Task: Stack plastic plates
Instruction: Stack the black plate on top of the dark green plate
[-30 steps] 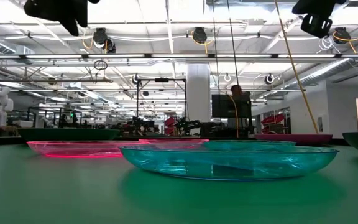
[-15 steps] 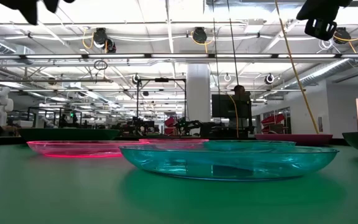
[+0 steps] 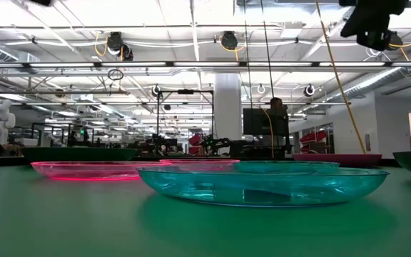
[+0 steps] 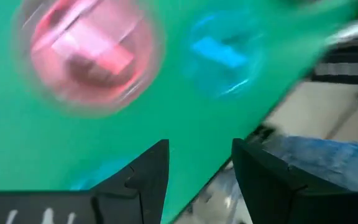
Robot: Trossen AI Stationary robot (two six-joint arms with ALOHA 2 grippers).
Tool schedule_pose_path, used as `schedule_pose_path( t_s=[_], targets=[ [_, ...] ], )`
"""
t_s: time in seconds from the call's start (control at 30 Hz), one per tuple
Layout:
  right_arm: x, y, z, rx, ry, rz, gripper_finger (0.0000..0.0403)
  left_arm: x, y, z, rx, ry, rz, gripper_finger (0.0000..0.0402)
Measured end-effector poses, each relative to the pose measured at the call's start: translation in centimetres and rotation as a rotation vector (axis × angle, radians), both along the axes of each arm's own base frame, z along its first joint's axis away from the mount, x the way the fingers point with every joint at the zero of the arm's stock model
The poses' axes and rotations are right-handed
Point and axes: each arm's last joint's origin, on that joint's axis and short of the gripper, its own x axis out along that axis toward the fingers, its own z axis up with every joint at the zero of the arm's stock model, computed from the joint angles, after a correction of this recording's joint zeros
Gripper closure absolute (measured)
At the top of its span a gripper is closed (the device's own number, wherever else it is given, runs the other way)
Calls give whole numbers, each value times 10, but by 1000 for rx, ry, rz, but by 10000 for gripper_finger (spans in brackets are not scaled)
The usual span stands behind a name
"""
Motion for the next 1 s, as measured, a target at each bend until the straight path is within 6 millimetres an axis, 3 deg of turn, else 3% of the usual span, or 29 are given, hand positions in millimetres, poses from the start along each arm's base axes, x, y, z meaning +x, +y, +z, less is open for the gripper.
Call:
schedule_pose_path(
  t_s=[0.2,0.5,0.7,0.9,1.0],
  targets=[
    [-5,0,-5,66,65,-82,392,24,19,6,129,-192,50,220],
    [-8,0,-8,167,102,-179,392,82,27,-7,383,-459,-182,220],
    [-11,-1,-6,263,69,-301,392,114,37,-21,345,-557,-79,220],
    [-15,-1,-4,236,50,-271,392,137,32,-37,336,-641,-64,220],
    [-15,-1,-4,215,52,-251,392,146,29,-47,376,-601,-99,220]
  ],
)
